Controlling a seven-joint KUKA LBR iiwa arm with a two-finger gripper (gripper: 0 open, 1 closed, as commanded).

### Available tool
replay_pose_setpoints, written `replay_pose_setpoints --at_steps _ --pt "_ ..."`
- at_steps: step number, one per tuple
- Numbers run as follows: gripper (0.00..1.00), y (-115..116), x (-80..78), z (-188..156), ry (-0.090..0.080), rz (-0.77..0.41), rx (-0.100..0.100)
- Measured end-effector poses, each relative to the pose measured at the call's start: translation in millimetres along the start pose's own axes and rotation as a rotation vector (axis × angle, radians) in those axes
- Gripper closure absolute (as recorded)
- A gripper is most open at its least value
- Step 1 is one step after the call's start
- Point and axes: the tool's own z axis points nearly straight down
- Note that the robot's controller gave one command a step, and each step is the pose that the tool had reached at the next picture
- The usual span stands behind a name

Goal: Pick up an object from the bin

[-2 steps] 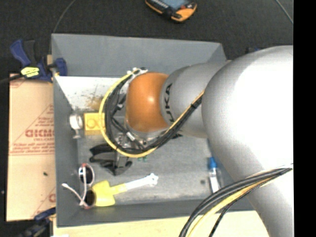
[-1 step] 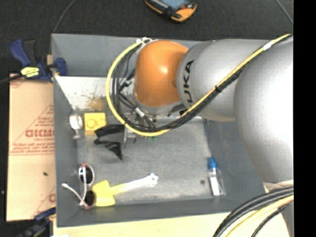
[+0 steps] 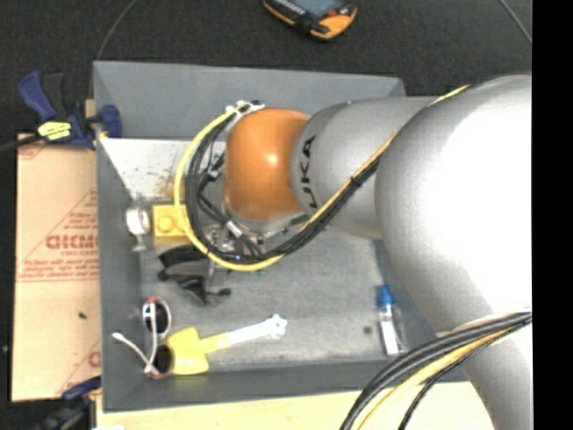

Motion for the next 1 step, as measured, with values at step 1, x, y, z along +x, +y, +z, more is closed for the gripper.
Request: replay_pose_setpoints --at_steps 1 --pt "1.00 -3.4 1.9 -51.1 0.009 0.005 0.001"
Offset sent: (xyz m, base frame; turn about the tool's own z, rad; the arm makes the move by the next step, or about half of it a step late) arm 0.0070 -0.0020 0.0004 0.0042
